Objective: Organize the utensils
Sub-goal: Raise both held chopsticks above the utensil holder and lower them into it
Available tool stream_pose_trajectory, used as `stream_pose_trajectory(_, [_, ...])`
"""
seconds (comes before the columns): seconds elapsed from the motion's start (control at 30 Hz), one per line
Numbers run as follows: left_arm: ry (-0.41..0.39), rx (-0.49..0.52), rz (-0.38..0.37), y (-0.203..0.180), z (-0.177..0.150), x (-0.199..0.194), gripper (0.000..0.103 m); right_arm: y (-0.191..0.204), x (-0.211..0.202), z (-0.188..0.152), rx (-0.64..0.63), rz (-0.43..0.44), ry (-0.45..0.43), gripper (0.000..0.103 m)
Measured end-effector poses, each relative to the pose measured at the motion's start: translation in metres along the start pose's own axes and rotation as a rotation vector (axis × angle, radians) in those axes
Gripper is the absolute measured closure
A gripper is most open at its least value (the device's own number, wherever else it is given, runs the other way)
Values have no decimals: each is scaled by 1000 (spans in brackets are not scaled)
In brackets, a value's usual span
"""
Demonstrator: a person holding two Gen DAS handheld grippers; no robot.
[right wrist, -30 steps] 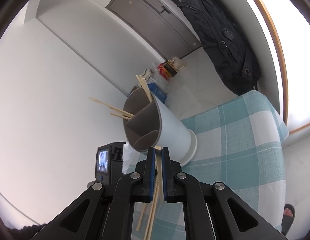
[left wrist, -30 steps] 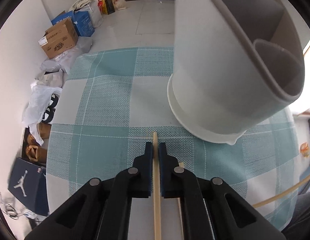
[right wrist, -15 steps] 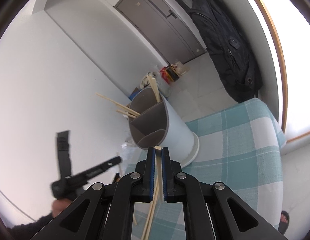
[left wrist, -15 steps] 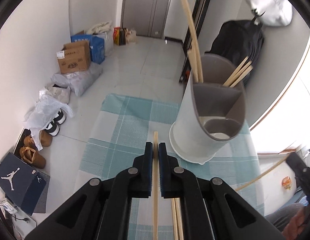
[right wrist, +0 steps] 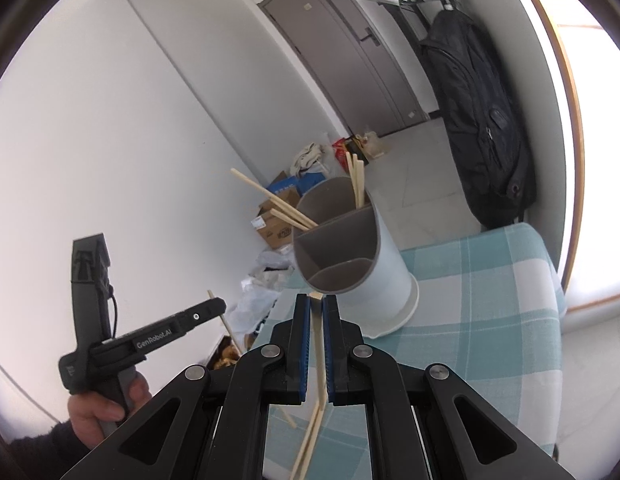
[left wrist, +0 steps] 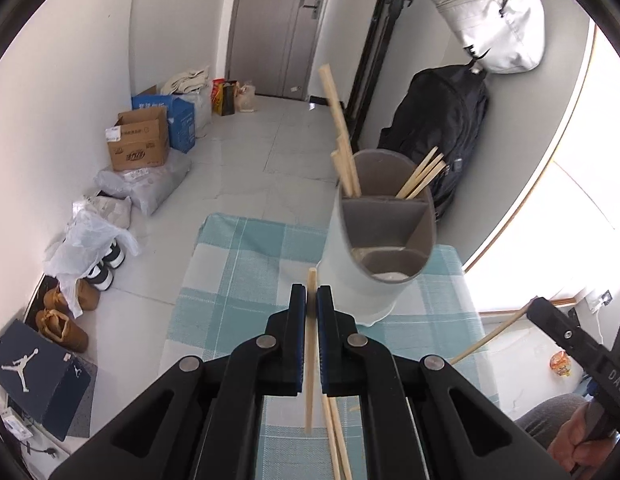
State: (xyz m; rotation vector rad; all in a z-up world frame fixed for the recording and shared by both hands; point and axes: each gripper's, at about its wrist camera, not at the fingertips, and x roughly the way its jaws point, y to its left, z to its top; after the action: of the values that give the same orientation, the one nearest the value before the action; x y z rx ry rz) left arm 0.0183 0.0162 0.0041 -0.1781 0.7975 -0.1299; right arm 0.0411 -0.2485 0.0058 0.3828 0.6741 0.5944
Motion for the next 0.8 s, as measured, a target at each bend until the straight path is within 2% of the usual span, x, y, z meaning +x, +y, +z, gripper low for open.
stream_pose_trajectory(0.2, [-43,33,-9,-9,17,-17,102,10,-5,20,-20,-3,-19,97])
stream_pose_trajectory(0.4, [-73,23,-42,-18,41,-34,102,23,-13,52,-53,-7,-45,97])
stream_pose_trajectory(0.63, [-161,23,-61,-34,91,-54,102,47,-18,115,-149,-22,-95,98])
stream_pose_trajectory(0.8, [-200,20,-70,-45,128,-54,102,56,-9,162,-198,-40,-122,98])
